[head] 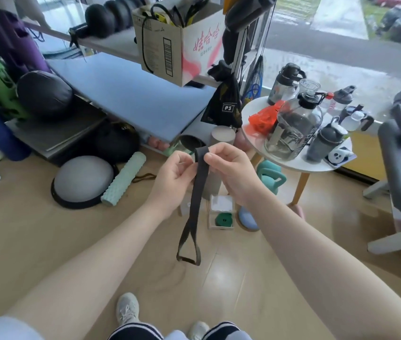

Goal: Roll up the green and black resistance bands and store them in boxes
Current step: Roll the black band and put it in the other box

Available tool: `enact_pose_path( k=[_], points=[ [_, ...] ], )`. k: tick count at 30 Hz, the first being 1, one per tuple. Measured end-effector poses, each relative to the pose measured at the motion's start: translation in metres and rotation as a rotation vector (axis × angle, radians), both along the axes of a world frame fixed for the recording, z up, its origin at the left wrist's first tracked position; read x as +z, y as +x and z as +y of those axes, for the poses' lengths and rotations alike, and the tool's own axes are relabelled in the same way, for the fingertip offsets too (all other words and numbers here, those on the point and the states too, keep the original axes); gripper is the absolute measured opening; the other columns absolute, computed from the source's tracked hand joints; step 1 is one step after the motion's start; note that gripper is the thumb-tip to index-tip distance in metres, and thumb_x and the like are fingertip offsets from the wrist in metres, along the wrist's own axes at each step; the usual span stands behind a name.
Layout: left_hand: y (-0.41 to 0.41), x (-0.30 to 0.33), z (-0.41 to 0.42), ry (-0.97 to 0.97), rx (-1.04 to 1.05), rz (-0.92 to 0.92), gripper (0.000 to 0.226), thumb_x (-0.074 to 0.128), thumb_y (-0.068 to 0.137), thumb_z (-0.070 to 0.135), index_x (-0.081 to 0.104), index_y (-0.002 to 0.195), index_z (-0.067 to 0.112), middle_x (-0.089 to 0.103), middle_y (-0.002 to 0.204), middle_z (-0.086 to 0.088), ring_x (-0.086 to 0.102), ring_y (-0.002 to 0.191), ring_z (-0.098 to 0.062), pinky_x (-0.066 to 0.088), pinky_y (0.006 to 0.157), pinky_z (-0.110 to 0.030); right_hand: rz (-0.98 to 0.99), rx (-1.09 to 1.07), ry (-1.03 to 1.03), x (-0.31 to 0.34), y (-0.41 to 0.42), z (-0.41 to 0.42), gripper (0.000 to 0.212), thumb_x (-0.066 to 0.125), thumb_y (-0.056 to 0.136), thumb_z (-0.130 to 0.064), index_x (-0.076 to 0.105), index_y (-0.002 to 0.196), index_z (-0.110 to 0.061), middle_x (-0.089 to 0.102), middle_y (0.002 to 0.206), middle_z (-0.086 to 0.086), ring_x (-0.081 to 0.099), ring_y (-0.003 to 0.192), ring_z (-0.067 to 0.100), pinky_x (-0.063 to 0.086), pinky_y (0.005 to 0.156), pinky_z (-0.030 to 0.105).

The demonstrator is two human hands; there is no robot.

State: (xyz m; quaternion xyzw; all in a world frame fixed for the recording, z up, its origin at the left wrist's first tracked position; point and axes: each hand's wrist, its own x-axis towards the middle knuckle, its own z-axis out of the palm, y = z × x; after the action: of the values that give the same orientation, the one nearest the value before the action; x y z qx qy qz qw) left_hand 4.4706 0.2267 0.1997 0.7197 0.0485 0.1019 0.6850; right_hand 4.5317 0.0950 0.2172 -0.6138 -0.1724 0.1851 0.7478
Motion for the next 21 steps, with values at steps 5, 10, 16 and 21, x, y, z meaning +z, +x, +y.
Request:
enact_pose_path(
  k=[5, 10, 16, 21],
  points=[
    [-0.009, -0.007, 0.001, -0.015, -0.024, -0.019, 0.009, 0.048, 0.092, 0.033, 0.054, 0.093, 0.027, 0.066, 0.101, -0.009, 0.063, 0.099, -0.021, 0.050, 0.091, -0.041, 0.036, -0.078, 0.043, 0.002, -0.008, 0.008, 0.012, 0.059, 0.087, -0.002, 0.055, 0.086, -0.013, 0.061, 0.077, 0.007, 0.059, 0.070, 0.019, 0.049, 0.069, 0.030],
    [-0.005, -0.003, 0.008, 0.029, -0.031, -0.027, 0.024, 0.056, 0.090, 0.016, 0.053, 0.104, 0.036, 0.068, 0.105, 0.006, 0.065, 0.098, -0.008, 0.051, 0.084, -0.024, -0.035, 0.003, -0.045, 0.004, -0.009, 0.010, 0.020, 0.055, 0.090, -0.008, 0.065, 0.104, -0.020, 0.069, 0.095, 0.003, 0.063, 0.090, 0.017, 0.051, 0.082, 0.032],
    [-0.002, -0.030, 0.014, 0.225, -0.092, 0.108, 0.018, 0.058, 0.089, 0.019, 0.063, 0.105, 0.027, 0.069, 0.104, 0.010, 0.062, 0.100, -0.002, 0.047, 0.087, -0.017, -0.014, -0.015, -0.029, 0.006, -0.005, 0.017, 0.014, 0.050, 0.093, -0.006, 0.062, 0.099, -0.008, 0.062, 0.070, -0.010, 0.055, 0.063, 0.000, 0.044, 0.065, 0.015],
    [0.002, -0.068, 0.033, 0.307, -0.071, 0.218, 0.014, 0.057, 0.090, 0.022, 0.066, 0.101, 0.023, 0.070, 0.100, 0.006, 0.063, 0.097, -0.008, 0.044, 0.081, -0.009, 0.112, 0.099, -0.006, -0.003, 0.004, 0.038, 0.018, 0.044, 0.097, -0.009, 0.061, 0.095, -0.014, 0.056, 0.078, 0.000, 0.051, 0.064, 0.006, 0.044, 0.065, 0.020]
  ],
)
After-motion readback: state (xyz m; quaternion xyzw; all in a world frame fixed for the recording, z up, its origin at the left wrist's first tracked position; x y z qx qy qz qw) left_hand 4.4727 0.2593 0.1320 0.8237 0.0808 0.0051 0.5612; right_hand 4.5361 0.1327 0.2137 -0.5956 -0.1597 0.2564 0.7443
